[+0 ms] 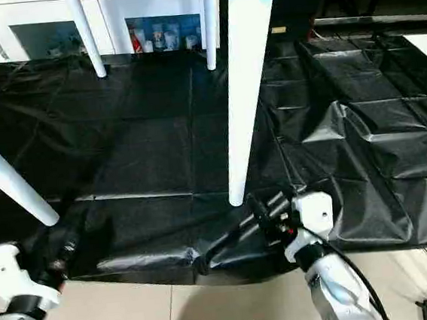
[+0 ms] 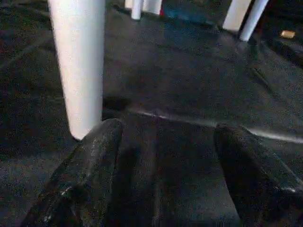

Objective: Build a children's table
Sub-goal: Flip table

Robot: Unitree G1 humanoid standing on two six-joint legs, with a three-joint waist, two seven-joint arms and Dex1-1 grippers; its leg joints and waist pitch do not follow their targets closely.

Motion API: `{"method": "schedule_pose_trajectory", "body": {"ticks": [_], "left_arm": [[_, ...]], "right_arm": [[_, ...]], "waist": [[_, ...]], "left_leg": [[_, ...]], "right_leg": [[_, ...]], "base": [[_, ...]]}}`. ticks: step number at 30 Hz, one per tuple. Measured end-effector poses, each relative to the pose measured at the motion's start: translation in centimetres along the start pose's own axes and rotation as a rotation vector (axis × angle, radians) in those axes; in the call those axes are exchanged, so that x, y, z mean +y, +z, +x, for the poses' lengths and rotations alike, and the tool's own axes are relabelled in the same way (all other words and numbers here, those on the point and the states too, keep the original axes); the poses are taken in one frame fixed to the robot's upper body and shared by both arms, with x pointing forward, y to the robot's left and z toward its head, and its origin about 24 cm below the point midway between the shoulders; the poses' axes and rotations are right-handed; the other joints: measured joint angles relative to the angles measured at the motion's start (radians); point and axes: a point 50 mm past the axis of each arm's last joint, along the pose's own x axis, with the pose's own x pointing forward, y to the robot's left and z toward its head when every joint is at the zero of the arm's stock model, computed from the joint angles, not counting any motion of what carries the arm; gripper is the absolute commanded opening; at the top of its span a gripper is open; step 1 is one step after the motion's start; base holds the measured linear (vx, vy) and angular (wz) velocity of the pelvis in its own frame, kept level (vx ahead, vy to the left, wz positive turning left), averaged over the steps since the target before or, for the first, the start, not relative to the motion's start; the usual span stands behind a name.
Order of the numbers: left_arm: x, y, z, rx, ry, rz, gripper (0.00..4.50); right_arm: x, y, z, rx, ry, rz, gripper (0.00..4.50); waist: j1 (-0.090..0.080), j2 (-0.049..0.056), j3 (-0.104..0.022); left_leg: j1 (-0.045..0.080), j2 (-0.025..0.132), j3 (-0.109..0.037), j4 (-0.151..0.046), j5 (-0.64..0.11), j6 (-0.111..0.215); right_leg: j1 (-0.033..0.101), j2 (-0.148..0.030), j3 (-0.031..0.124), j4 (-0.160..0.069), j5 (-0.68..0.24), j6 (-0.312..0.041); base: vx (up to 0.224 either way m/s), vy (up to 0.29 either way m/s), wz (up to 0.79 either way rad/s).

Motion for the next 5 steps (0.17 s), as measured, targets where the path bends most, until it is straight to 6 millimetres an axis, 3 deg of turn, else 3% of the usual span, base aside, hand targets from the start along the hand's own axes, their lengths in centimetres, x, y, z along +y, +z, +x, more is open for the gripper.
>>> {"method": "schedule_pose_trajectory", "body": {"ticks": [5], "left_arm": [[-0.43, 0.17, 0.04, -0.014, -0.011, 0.065, 3.48]], "right_arm": [[0.12, 0.44, 0.31, 0.006, 0.009, -0.007, 3.47]], "waist": [[-0.007, 0.000, 0.000]], "left_leg": [[0.000, 0.000, -0.002, -0.003, 0.000, 0.000]], "right_leg": [[0.003, 0.000, -0.005, -0.014, 0.000, 0.000]], "base": [[0.000, 0.000, 0.00]]}}
